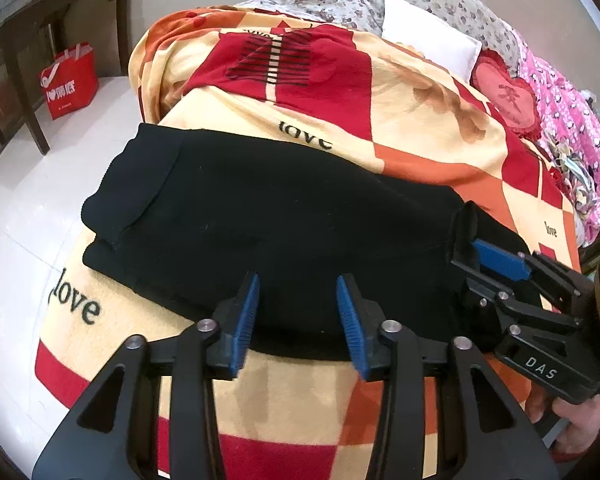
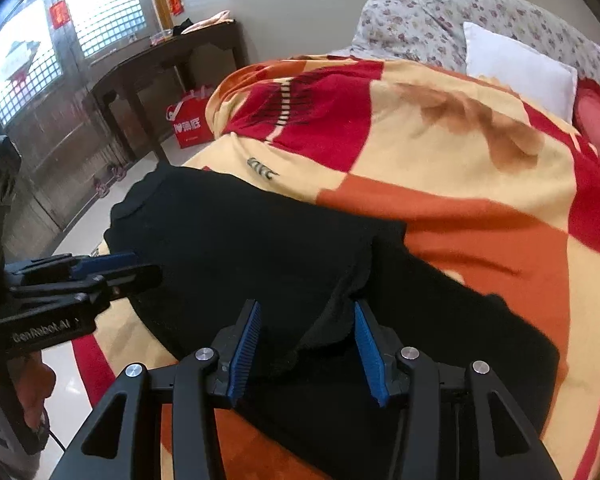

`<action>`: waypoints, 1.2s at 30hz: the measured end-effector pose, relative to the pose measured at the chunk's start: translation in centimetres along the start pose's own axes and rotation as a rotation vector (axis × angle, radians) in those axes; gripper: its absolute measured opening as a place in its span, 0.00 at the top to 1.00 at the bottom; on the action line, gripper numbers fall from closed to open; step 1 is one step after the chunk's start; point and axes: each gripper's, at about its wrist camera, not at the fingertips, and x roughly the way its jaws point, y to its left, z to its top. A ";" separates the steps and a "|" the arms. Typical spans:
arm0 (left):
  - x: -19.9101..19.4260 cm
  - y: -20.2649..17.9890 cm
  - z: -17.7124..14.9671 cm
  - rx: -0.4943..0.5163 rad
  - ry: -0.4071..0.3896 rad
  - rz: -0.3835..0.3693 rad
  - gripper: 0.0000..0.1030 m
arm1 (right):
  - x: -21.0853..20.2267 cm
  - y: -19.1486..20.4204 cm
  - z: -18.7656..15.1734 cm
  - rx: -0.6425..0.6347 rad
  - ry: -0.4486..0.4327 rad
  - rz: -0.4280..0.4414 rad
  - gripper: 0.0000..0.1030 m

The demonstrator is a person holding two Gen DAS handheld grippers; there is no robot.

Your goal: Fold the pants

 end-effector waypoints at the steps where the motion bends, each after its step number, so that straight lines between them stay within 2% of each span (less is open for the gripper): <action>1: -0.1 0.1 0.0 -0.002 0.000 -0.008 0.53 | 0.0 0.3 0.4 -0.011 -0.005 0.009 0.55; 6: -1.1 1.5 -0.5 -0.026 -0.005 -0.051 0.52 | 0.9 2.2 2.5 -0.065 -0.015 0.050 0.54; 9: -1.8 3.6 -1.0 -0.087 -0.011 -0.055 0.37 | 2.2 3.9 4.1 -0.126 -0.010 0.077 0.53; 13: -2.2 6.6 -1.7 -0.197 -0.012 -0.024 0.36 | 4.2 5.8 6.1 -0.161 -0.002 0.139 0.53; 16: -1.9 8.0 -1.8 -0.249 -0.001 -0.007 0.36 | 5.7 7.0 7.3 -0.193 0.020 0.145 0.53; 22: -1.4 8.8 -1.8 -0.284 0.010 0.008 0.36 | 7.9 8.4 8.8 -0.205 0.042 0.179 0.53; 29: -0.6 9.2 -1.4 -0.311 0.018 -0.018 0.36 | 9.7 9.4 10.1 -0.262 0.069 0.181 0.53; 36: -0.1 9.4 -0.8 -0.343 0.001 -0.041 0.32 | 12.6 9.7 12.3 -0.268 0.091 0.242 0.52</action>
